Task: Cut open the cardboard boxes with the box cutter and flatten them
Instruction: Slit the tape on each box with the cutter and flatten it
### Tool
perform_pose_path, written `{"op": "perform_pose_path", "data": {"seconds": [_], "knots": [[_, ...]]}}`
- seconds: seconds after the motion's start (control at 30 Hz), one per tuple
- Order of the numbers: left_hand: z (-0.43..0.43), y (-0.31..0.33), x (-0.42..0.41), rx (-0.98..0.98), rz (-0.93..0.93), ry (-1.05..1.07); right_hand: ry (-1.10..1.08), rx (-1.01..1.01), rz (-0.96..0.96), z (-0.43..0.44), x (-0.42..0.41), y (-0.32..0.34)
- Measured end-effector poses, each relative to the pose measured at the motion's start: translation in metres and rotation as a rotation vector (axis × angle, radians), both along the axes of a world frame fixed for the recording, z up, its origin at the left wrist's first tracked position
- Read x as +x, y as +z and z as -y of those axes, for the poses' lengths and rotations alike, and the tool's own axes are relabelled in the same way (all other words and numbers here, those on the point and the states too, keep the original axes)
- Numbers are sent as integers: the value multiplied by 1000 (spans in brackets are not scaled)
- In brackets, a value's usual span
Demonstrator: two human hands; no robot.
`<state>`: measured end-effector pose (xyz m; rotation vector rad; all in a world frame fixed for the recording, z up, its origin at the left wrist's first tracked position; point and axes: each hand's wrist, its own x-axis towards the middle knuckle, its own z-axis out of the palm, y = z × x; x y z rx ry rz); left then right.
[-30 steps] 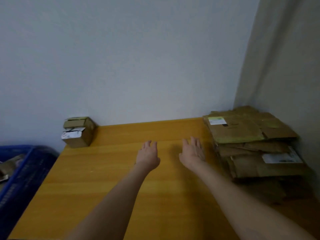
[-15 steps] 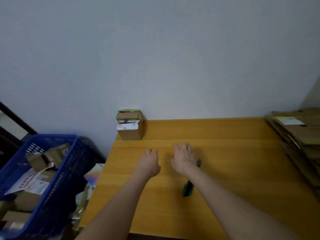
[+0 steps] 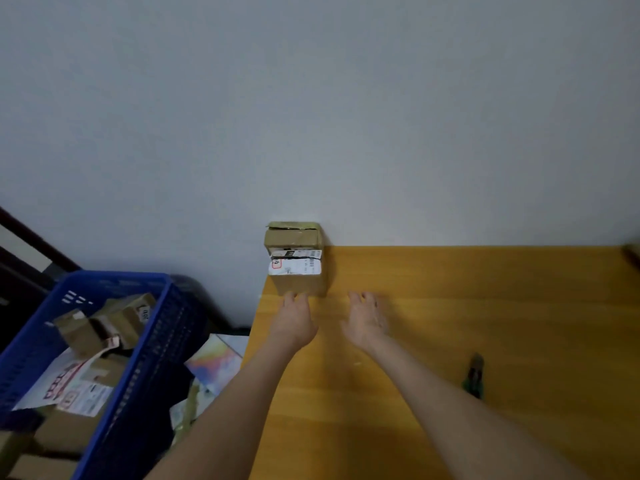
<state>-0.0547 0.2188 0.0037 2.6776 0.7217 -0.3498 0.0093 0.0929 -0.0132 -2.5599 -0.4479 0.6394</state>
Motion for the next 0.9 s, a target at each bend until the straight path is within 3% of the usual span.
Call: {"op": "perform_pose_path", "data": {"seconds": [0.23, 0.47, 0.63, 0.8, 0.9], "knots": [[-85, -24, 39, -126, 155, 247, -147, 216, -291, -73, 46, -32], [-134, -54, 81, -359, 204, 434, -300, 447, -455, -115, 76, -52], [-138, -60, 76, -374, 364, 241, -446, 547, -429, -119, 66, -54], [-140, -39, 74, -507, 255, 143, -674, 604, -356, -94, 53, -29], [-126, -28, 71, -592, 284, 126, -808, 655, -375, -78, 38, -13]]}}
